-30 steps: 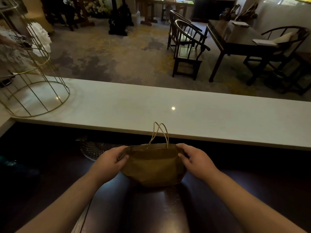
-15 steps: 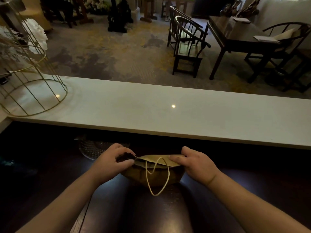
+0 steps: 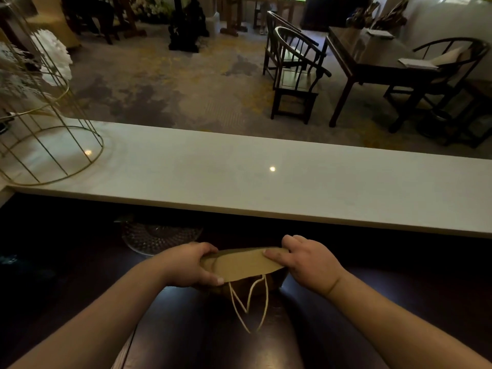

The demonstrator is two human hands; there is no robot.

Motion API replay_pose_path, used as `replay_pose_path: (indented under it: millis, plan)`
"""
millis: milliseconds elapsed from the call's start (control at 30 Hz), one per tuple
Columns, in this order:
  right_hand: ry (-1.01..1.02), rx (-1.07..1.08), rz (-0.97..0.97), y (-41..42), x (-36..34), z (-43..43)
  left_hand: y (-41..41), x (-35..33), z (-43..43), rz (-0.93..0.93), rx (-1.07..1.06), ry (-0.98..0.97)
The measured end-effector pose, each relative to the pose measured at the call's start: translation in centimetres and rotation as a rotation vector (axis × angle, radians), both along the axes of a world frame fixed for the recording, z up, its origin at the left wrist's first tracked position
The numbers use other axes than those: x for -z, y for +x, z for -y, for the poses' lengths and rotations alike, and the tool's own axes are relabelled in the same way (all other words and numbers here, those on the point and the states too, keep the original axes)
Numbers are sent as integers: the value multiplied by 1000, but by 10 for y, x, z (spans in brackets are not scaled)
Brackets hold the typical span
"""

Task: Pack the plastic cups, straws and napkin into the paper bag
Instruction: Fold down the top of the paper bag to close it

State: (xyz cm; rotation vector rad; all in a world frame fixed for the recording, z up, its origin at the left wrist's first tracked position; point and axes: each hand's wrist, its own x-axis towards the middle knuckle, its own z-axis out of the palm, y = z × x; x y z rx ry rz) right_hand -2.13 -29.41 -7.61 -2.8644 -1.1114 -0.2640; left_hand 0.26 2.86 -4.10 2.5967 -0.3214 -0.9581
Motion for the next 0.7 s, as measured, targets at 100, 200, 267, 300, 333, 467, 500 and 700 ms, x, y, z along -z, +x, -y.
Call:
replay_pose_path:
  millis: [100, 200, 267, 300, 333, 467, 500, 700]
  plan:
    - [-18, 49, -66, 0, -1, -1, -3, 3, 9, 68, 76, 64]
    - [-62, 139, -215, 0, -12, -4, -5, 9, 18, 190, 102, 145]
    - [-40, 156, -336, -2, -22, -6, -5, 13, 22, 255, 106, 180]
    - [-42, 154, -369, -4, -27, -7, -5, 15, 23, 277, 103, 195]
    - [-63, 159, -384, -4, -31, -9, -5, 17, 25, 298, 102, 212]
    - [-233, 271, -327, 8, -31, -25, -8, 20, 32, 409, 114, 283]
    - [-279, 294, -302, 11, -29, -32, -9, 21, 33, 432, 118, 295]
    - [-228, 324, -401, 20, -16, -71, -14, 27, 33, 438, 104, 315]
